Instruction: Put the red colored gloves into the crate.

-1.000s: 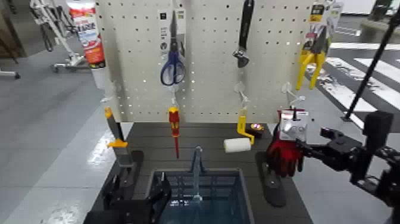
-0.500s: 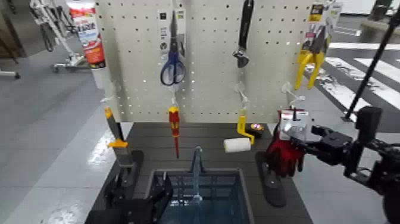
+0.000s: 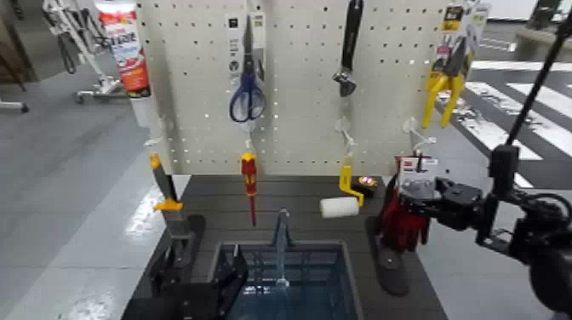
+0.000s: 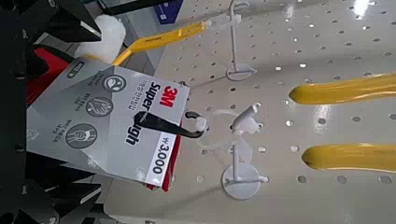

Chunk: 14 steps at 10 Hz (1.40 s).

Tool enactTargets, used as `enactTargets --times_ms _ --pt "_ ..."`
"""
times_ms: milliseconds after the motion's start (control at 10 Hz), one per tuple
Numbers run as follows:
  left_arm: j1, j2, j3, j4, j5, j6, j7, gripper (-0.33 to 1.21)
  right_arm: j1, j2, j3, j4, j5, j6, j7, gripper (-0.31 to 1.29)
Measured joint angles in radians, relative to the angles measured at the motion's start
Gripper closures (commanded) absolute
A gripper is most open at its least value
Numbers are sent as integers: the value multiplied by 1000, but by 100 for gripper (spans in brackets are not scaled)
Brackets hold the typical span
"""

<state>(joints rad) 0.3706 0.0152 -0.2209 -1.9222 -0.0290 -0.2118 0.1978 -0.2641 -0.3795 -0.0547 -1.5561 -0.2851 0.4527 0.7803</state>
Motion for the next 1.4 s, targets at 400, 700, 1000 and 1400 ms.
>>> enactTargets --times_ms 400,700,1000,1400 --pt "-1 2 0 1 3 -1 0 12 -15 -1 10 9 4 16 -12 111" --pt "0 1 0 2 4 -1 0 12 -15 -1 4 -22 36 38 -27 118" --pt "1 1 -2 2 4 1 -1 12 -14 -2 -8 -30 43 46 -27 124" --pt "-1 0 -3 2 4 4 -5 12 -13 -7 -12 -32 45 53 -10 124"
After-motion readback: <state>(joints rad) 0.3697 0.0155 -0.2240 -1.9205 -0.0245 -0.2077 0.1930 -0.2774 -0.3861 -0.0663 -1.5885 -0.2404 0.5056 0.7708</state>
